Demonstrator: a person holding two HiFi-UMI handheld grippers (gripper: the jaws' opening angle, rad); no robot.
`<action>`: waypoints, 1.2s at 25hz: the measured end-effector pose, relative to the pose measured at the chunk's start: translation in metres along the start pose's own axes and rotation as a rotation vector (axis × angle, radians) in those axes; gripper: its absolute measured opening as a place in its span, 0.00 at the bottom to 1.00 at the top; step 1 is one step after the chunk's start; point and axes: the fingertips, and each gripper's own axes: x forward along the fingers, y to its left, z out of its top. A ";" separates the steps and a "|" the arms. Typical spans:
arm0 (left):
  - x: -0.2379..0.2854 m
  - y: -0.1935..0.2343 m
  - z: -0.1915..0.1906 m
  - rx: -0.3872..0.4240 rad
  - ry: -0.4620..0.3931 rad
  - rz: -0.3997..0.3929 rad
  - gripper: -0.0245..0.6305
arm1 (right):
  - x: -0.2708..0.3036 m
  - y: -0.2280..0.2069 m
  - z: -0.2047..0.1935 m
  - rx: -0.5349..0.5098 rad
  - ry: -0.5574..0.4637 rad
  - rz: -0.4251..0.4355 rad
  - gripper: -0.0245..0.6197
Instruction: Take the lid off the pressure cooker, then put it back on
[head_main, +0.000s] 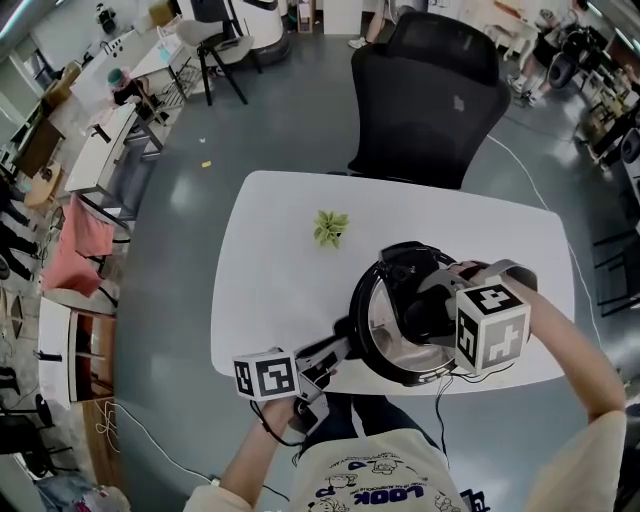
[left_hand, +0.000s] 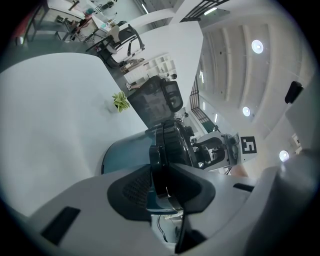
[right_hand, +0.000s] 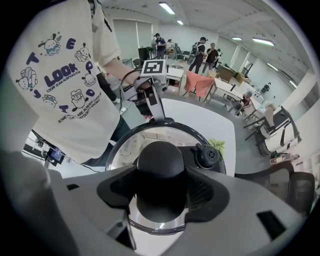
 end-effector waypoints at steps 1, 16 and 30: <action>0.000 0.000 0.000 0.001 0.000 0.001 0.22 | 0.000 0.001 0.000 -0.001 0.006 0.009 0.50; 0.001 -0.003 0.001 -0.002 -0.018 0.007 0.22 | -0.003 -0.001 -0.002 0.022 0.020 0.005 0.50; -0.002 -0.001 -0.002 -0.003 -0.028 0.013 0.22 | -0.001 -0.002 0.003 0.115 0.005 -0.030 0.50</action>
